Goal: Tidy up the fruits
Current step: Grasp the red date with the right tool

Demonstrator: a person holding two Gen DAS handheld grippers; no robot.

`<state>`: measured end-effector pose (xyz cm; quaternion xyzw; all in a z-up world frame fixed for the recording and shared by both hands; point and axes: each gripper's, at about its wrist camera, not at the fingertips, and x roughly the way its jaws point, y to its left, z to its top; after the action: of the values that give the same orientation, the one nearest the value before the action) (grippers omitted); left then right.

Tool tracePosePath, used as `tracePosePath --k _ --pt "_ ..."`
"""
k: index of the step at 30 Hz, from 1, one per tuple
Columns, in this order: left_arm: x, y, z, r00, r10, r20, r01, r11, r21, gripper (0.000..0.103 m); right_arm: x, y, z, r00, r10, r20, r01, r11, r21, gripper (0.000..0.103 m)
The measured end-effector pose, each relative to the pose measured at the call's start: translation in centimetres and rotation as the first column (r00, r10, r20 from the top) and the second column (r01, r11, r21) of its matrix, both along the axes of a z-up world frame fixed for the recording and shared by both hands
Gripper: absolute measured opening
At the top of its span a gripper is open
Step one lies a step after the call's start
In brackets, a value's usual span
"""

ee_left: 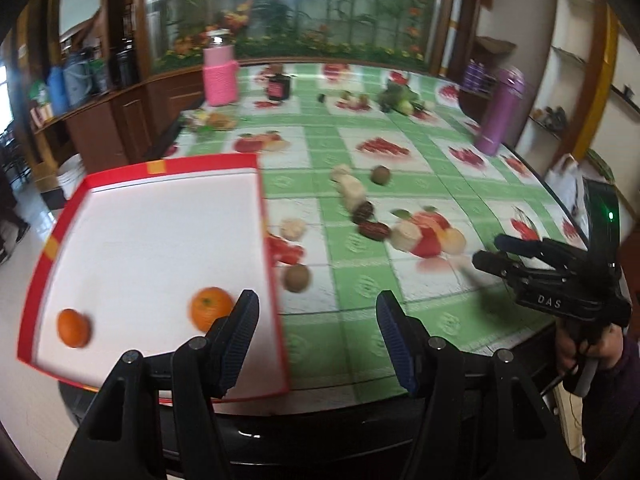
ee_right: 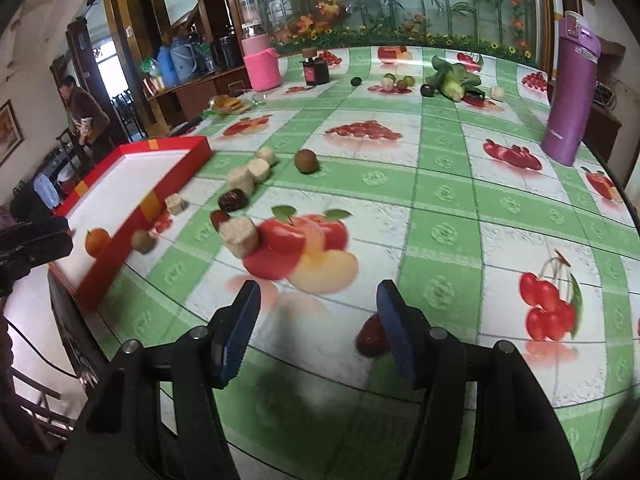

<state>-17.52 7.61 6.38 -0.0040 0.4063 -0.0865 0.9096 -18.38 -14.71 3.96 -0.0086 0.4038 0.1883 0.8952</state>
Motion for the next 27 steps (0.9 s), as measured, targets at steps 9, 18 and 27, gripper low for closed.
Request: tracePosePath --k 9,18,27 --pt "0.9 0.4 -2.9 0.996 0.015 -0.092 -0.017 1.0 -0.015 0.062 -1.2 -2.8 0.6 0.999 -0.028 0.023 0.028 0.999 -0.017 0.062" --pt "1.3 3.5 -4.2 0.986 0.108 -0.128 -0.108 0.994 0.002 0.062 -2.2 -2.7 -1.3 0.999 -0.021 -0.031 0.019 0.998 -0.06 0.061" --pt "1.3 5.2 -4.4 0.984 0.143 -0.11 -0.138 0.989 0.051 0.069 -1.5 -2.7 -1.3 0.998 -0.066 -0.005 0.065 0.991 -0.119 0.024"
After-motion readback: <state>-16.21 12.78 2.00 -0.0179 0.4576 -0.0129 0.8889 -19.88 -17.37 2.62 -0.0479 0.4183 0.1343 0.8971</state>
